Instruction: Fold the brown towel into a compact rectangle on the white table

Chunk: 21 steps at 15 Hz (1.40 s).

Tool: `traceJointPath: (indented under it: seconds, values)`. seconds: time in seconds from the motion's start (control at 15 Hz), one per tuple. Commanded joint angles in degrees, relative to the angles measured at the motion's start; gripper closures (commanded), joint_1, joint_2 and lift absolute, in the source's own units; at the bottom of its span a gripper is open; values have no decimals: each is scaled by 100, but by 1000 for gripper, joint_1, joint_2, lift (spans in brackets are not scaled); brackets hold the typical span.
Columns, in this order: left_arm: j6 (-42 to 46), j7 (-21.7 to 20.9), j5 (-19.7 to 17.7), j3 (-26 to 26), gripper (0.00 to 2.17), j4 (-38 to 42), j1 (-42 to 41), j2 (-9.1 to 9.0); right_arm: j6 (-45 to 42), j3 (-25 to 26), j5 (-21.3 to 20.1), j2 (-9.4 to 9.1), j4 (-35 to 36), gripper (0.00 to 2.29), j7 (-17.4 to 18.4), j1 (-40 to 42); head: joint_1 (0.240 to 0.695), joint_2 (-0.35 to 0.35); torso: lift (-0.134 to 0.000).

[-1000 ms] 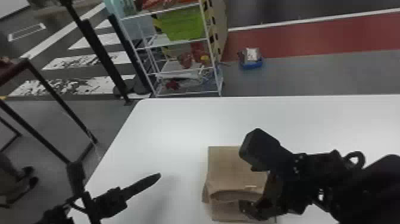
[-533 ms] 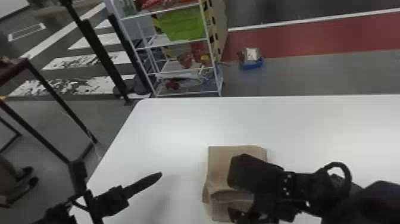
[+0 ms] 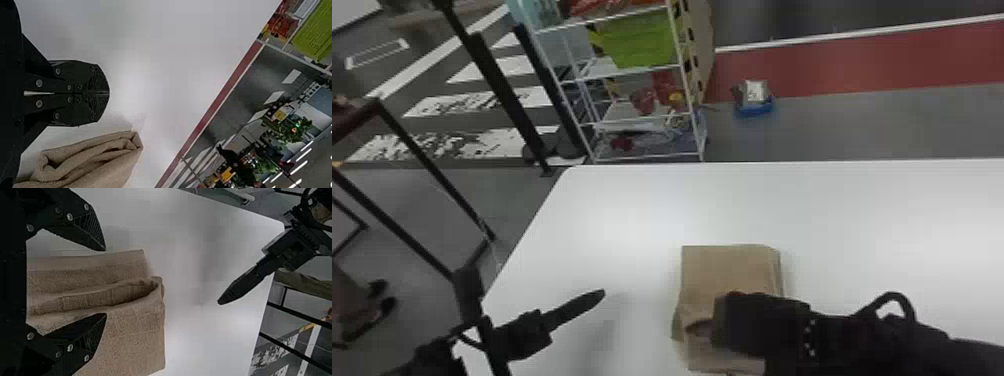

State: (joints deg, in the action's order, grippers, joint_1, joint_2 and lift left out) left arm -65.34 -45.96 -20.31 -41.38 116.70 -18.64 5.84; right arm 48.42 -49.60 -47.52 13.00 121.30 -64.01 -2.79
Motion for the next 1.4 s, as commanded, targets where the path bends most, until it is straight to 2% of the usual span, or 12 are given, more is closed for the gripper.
traceJointPath:
  seconds: [0.0,0.2,0.4,0.47,0.6,0.8,0.93,1.07,1.27,1.33]
  values:
    - [-1,0,27,16,1909,-25,53,5,41,-129,-424,54,86,346,-111,165,695,350,-124]
    - [-1,0,36,43,1909,-60,97,5,59,-287,-837,115,122,346,-15,217,695,350,-124]
    - [-1,0,54,95,1909,-60,106,5,41,-287,-996,80,95,346,196,182,695,350,-124]
    - [-1,0,54,95,1909,-60,106,5,6,-235,-934,62,60,346,355,147,695,350,-124]
    - [-1,-9,89,95,1909,-60,106,-12,-11,-68,-644,-26,-10,350,442,94,695,350,-124]
    - [-1,-9,98,104,1909,-60,106,-12,-11,-41,-618,-157,-230,410,451,33,695,350,-124]
    - [-1,-18,89,104,1909,-60,106,-12,6,-50,-618,-219,-397,583,442,15,695,350,-124]
    - [-1,-35,89,86,1909,-60,106,-12,6,-59,-618,-298,-520,593,442,-20,695,350,-124]
    - [-1,-53,71,51,1909,-60,88,-4,76,-147,-609,-342,-546,1193,434,-90,695,350,-124]
    - [-1,-62,71,43,1909,-60,88,-4,94,-156,-618,-342,-546,1332,434,-90,695,350,-124]
